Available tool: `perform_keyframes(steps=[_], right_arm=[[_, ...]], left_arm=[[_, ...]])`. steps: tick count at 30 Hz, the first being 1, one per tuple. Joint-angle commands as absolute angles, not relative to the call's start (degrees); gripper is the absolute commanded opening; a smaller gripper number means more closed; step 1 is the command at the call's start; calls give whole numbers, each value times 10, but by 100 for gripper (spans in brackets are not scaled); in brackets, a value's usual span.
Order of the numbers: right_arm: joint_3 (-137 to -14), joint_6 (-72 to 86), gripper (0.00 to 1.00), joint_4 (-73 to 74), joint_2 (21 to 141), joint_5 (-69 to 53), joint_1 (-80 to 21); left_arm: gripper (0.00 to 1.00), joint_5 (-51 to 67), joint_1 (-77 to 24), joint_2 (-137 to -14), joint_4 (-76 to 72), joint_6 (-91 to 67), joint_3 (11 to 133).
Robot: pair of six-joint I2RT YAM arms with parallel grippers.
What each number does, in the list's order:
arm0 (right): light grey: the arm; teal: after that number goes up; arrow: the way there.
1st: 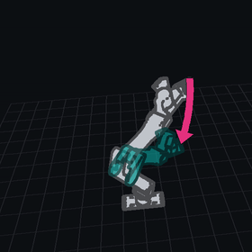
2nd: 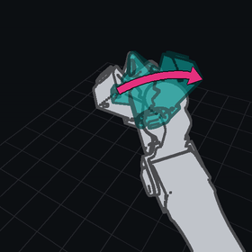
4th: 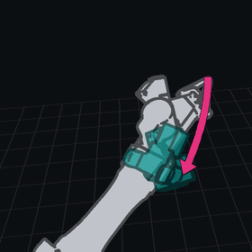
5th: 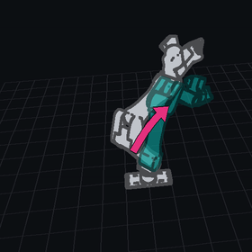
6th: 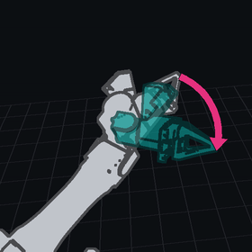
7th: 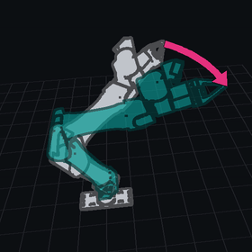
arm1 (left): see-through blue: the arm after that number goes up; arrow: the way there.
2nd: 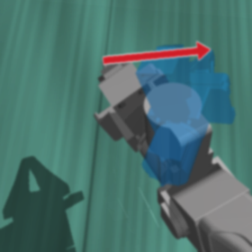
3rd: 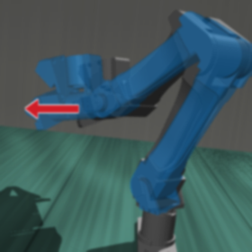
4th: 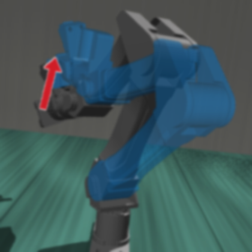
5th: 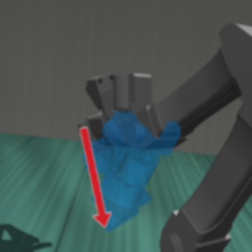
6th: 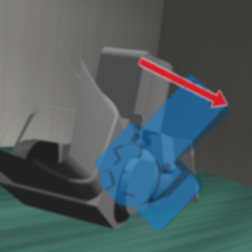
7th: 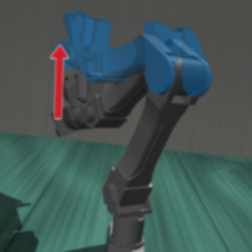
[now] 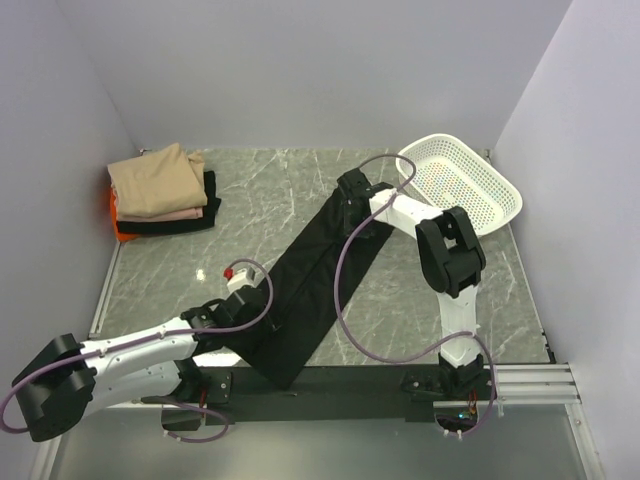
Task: Fold and stack the t-shirts
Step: Fold the tshirt
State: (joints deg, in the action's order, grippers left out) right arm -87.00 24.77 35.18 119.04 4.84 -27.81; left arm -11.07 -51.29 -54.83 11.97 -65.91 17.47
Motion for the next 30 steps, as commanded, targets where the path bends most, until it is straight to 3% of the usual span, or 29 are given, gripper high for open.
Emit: perform_keyframes(steps=[1,16,30], right_arm=[[-904,243,22,359,1227,54,-267],[-1146,220,23,446,1357,38,-236],[-1294,222,26,456,1434,-10,-209]], left_arm=[[32,-76,-528,-564,66,-679,165],[32,-65,-557,-685,-39,-673,239],[33,-43,-561,-788,-115,-672,303]])
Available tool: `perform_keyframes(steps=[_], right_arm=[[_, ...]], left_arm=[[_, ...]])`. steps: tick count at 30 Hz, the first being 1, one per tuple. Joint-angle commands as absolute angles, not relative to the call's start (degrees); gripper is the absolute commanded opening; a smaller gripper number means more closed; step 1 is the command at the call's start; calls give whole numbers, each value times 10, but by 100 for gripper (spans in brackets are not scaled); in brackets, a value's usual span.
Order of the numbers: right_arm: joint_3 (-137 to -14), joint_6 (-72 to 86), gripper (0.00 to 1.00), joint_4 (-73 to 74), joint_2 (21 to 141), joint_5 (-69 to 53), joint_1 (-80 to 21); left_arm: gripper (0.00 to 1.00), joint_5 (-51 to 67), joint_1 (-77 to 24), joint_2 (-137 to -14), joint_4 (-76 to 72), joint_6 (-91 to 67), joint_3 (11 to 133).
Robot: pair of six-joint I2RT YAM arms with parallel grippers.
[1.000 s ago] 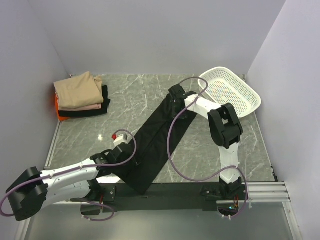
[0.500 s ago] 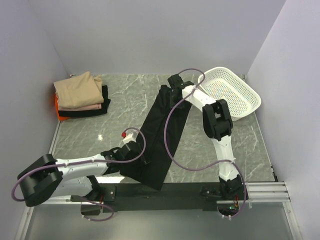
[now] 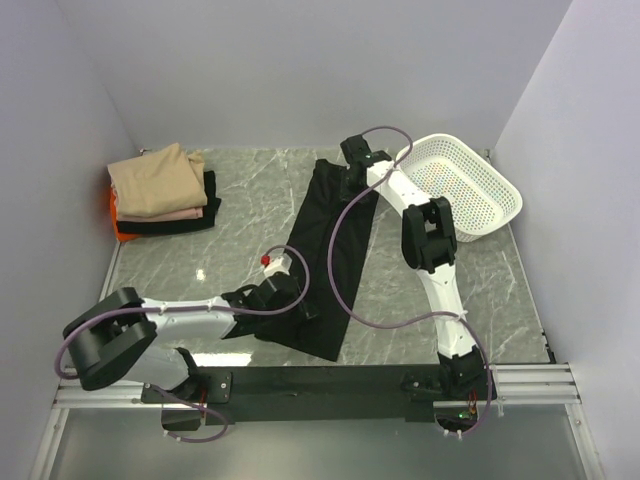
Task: Fold and stack the t-shirts
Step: Fold the tshirt
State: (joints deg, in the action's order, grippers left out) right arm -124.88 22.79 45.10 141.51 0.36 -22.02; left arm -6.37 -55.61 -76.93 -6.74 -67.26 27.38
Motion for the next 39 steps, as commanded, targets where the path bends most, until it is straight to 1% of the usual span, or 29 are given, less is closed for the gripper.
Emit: perform_keyframes(steps=[1,13,16,17,18,19,20,21,22,24,25,26,28,29,30,32,33,35,36,39], right_arm=[[-1302,223,27,454,1438,-16,-208],[-1339,222,30,418,1462,-69,-192],[-1307,218,30,390,1442,-79,-192],[-1288,217,30,375,1413,-80,-192],[-1243,217,31,361,1394,-82,-192],[-1219,216,33,326,1374,-87,-192],[-1194,215,35,306,1328,-89,-192],[-1148,214,37,289,1306,-90,-192],[-1127,214,43,264,1283,-89,-192],[-1076,208,47,247,1220,-88,-192],[-1057,207,52,235,1198,-85,-192],[-1039,206,54,230,1156,-84,-193],[-971,202,57,213,1110,-72,-196],[-945,206,57,207,1065,-66,-198],[-892,209,58,202,1043,-54,-204],[-835,217,58,194,980,-36,-216],[-785,221,58,199,961,-13,-231],[-734,230,58,207,907,-2,-253],[-689,235,58,210,890,22,-265],[-609,264,58,228,827,58,-325]], left_arm=[[32,-38,-562,-795,-126,-673,307],[32,-18,-571,-876,-160,-661,364],[32,-22,-575,-878,-156,-650,377],[32,-29,-575,-874,-149,-645,381],[32,-38,-575,-868,-139,-638,393],[32,-60,-575,-852,-118,-622,399],[33,-70,-575,-843,-103,-613,405],[33,-81,-575,-834,-92,-603,416],[33,-105,-575,-825,-68,-586,420],[34,-132,-573,-798,-43,-573,424],[34,-148,-566,-781,-29,-565,421],[34,-156,-562,-771,-6,-562,418],[34,-172,-550,-739,24,-557,399],[34,-186,-548,-729,51,-558,392],[34,-189,-545,-720,64,-559,376],[34,-193,-536,-701,91,-565,362],[34,-194,-535,-695,108,-568,347],[34,-193,-535,-673,120,-577,322],[35,-192,-535,-665,133,-584,314],[36,-204,-535,-626,164,-601,299]])
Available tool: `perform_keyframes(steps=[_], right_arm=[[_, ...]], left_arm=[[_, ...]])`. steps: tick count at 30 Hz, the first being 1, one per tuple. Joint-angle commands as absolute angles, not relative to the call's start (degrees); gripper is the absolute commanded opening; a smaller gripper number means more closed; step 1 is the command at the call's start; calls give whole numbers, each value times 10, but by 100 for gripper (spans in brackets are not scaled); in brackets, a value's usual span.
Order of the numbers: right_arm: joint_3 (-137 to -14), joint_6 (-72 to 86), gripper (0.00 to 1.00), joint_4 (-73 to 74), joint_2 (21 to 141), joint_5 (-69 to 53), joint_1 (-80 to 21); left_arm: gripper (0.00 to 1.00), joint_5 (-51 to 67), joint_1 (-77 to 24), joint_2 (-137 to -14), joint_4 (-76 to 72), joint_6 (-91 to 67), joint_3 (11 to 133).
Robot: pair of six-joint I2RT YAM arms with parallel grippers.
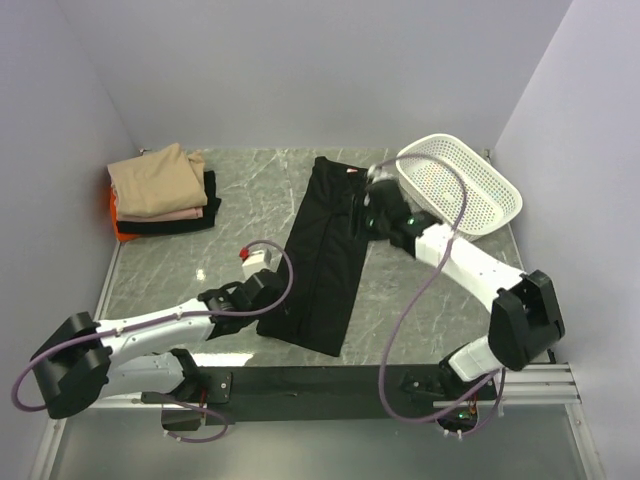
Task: Fold and stack the t-shirts
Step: Fold the tshirt
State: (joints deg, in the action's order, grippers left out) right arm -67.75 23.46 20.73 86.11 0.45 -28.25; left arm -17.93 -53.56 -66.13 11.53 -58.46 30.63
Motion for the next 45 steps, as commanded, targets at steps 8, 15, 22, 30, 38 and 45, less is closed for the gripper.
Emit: perform_keyframes(steps=[8,15,22,30,38,45], right_arm=[[-457,408,58,246,677,71,-458],[-416,509,57,241,664,92,-583],[-415,565,58,246,715,96,-650],[-406,607,57,236,749,88,-685],[-374,650,58,241,750,80,-706],[-365,664,58,224,765,73,-713]], left_arm=[[38,-221,-533,-613,262,-623,301],[48,-234,-533,-599,306,-639,301],[61,-238,-532,-567,329,-652,294],[79,-216,-532,-551,308,-650,266],[73,-206,-532,-560,299,-638,262],[71,-204,-533,-578,301,-641,265]])
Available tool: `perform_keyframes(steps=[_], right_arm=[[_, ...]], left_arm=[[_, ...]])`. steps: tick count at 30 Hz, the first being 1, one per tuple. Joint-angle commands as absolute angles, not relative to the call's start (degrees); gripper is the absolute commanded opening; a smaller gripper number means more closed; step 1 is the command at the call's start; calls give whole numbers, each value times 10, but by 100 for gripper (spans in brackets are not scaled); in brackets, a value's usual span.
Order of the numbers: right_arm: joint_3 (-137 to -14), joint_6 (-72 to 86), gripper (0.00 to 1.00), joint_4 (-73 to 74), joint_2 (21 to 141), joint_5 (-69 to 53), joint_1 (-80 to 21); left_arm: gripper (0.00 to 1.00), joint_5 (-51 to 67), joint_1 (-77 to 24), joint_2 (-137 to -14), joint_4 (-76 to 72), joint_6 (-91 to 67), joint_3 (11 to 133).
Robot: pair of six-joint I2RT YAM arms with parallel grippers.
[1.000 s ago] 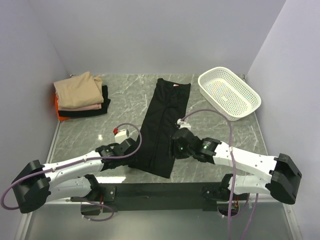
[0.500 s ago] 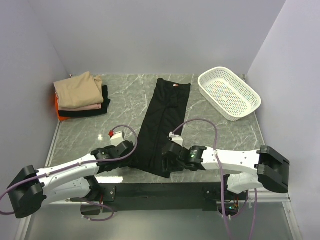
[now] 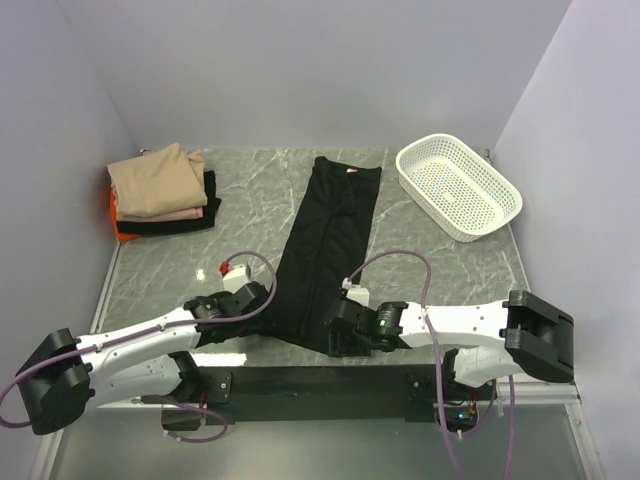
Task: Fold and stack the t-shirts
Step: Fold the tshirt
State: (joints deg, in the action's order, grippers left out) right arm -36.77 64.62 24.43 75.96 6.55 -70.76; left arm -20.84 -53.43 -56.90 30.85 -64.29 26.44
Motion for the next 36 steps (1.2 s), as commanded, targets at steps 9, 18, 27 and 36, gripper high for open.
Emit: perform_keyframes(steps=[9,18,27,36], right_arm=[[-368,666,58,220,779,72,-714],[-362,671,58,199,791,70,-715],[-360,672,49,218,787,83,-716],[-359,669,5,264,783,106,-716]], left_arm=[[60,-191,-539,-592,307,-647,263],[45,-179,-548,-588,293,-655,251],[20,-153,-549,-562,266,-656,223],[1,-109,-557,-539,222,-675,193]])
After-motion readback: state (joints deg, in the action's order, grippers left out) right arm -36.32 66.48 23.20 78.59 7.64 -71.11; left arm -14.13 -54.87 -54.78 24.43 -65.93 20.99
